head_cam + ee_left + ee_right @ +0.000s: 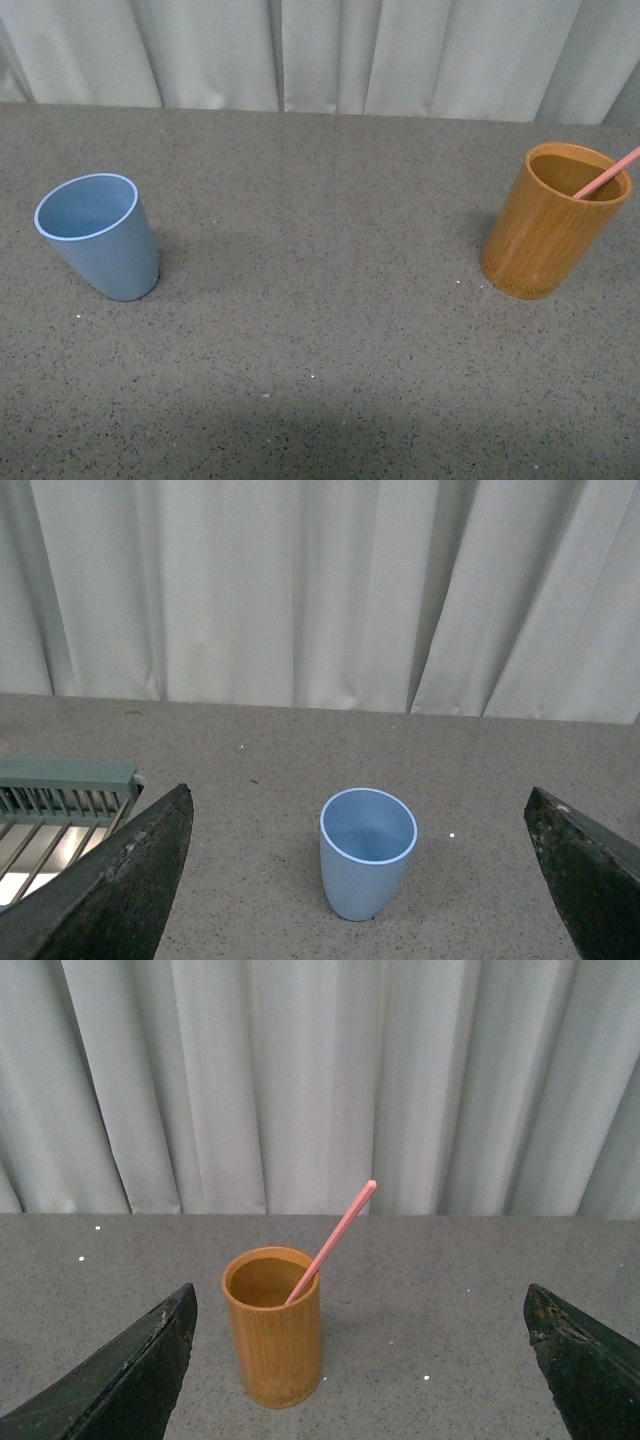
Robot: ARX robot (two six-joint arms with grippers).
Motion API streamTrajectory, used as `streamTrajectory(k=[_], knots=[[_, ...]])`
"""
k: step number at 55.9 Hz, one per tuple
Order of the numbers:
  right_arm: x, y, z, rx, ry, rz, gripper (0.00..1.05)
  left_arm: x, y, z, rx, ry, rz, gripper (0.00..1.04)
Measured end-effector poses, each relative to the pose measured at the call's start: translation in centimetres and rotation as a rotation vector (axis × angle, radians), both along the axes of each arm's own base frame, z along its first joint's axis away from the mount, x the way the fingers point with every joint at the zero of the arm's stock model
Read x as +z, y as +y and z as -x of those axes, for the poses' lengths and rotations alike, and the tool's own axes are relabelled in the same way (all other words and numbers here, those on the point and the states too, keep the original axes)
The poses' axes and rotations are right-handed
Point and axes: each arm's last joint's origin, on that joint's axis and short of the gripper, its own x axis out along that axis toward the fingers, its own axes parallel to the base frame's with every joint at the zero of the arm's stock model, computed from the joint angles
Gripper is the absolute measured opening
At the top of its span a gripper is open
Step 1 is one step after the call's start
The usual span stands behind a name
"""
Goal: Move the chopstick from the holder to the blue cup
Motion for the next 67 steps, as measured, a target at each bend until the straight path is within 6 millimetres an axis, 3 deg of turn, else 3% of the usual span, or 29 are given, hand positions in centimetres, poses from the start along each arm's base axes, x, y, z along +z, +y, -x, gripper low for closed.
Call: streamTrajectory(k=[7,17,39,50,67], knots=[[0.0,0.0,0.0,0.0,0.0,0.0,0.95,-0.3,0.4,-0.4,0.105,-0.019,0.474,0.98],[0.0,0.0,0.0,0.0,0.0,0.0,0.95,-0.7,0.7,-1.9,0.209,-0.029,0.711,0.98],[0.0,0.0,0.0,0.0,0.0,0.0,0.95,-0.8,-0.1,-6.3,0.267,0.042,0.706,0.98],[0.0,0.0,0.0,0.0,0.0,0.0,0.95,-1.0,-1.4,-10.0,0.263,0.105,0.68,0.98],[0.0,0.0,0.0,0.0,0.0,0.0,0.95,-1.7,-3.6,-12.9,0.229,0.216,0.633,0.98]])
